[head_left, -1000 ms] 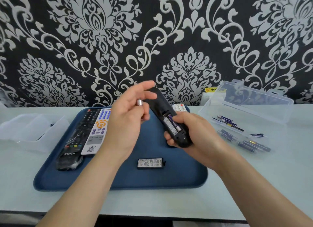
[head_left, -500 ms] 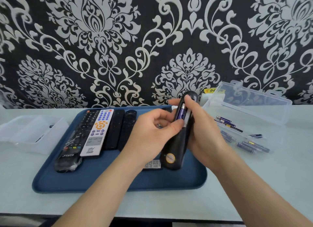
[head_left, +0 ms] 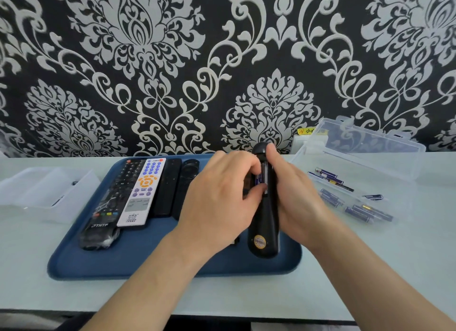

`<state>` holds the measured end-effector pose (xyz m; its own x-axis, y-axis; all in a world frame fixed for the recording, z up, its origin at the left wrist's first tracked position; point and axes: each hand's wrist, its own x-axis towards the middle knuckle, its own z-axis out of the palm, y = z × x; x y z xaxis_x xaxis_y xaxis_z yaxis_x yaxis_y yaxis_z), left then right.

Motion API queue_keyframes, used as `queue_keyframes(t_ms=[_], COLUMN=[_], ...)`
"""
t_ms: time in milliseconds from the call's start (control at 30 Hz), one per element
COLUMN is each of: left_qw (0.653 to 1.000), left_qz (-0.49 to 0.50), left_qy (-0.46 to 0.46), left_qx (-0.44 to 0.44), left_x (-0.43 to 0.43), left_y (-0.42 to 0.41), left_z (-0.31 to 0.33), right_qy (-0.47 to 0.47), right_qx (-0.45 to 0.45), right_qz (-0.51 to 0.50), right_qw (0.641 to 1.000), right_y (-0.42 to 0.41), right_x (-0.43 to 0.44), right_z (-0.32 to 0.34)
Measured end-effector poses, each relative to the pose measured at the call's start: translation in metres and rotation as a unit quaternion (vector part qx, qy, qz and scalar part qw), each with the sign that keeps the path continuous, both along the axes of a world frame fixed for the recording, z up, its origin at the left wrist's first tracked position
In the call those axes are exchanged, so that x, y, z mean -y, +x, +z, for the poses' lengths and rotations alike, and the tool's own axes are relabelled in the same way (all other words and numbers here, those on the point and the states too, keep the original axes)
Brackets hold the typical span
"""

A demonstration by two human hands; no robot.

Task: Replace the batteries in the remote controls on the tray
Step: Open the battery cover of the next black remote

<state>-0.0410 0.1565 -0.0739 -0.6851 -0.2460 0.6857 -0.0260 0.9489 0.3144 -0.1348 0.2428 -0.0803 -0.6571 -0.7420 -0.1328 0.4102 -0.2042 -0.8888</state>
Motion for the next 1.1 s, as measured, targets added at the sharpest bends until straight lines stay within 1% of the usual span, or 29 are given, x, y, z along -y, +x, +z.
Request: queue_keyframes(t_ms=[133,300,400,600,700,800,900,1000,1033,1100], left_qw=[1.000,1.000,0.999,0.996,0.990,0.980,0.952,0.925,0.906,0.846], left_qz=[-0.012,-0.005,-0.014,-0.022,-0.027,-0.035,-0.025,0.007,-0.003,-0.051], left_qy=[-0.010,-0.001,0.030,0.082,0.135,0.197,0.304,0.378,0.421,0.527], left_qx=[-0.001,0.025,0.032,0.022,0.009,0.000,-0.008,-0.028,-0.043,-0.070], left_x=[0.001,0.003,0.004,0.004,0.005,0.003,-0.001,-0.002,-0.003,-0.003], left_y=[0.001,0.002,0.000,-0.001,-0.002,-0.004,-0.007,-0.008,-0.008,-0.009], left_z=[0.004,0.007,0.007,0.008,0.008,0.006,0.004,0.005,0.007,0.009], right_qy=[-0.001,0.014,0.028,0.017,0.024,0.024,0.017,0.013,0.009,-0.010], right_qx=[-0.015,-0.049,-0.077,-0.091,-0.115,-0.105,-0.064,-0.032,-0.030,-0.016], right_qz=[0.006,0.016,0.014,0.017,0.015,0.022,0.022,0.024,0.024,0.021], right_qw=[1.000,0.999,0.997,0.996,0.993,0.994,0.998,0.999,0.999,1.000], right_y=[0.001,0.001,0.003,0.007,0.010,0.011,0.009,0.009,0.008,0.003], right_x=[-0.001,0.000,-0.001,-0.001,0.001,0.001,0.000,0.002,0.002,0.002], right_z=[0.001,-0.002,-0.002,0.000,-0.001,0.001,0.006,0.007,0.007,0.007])
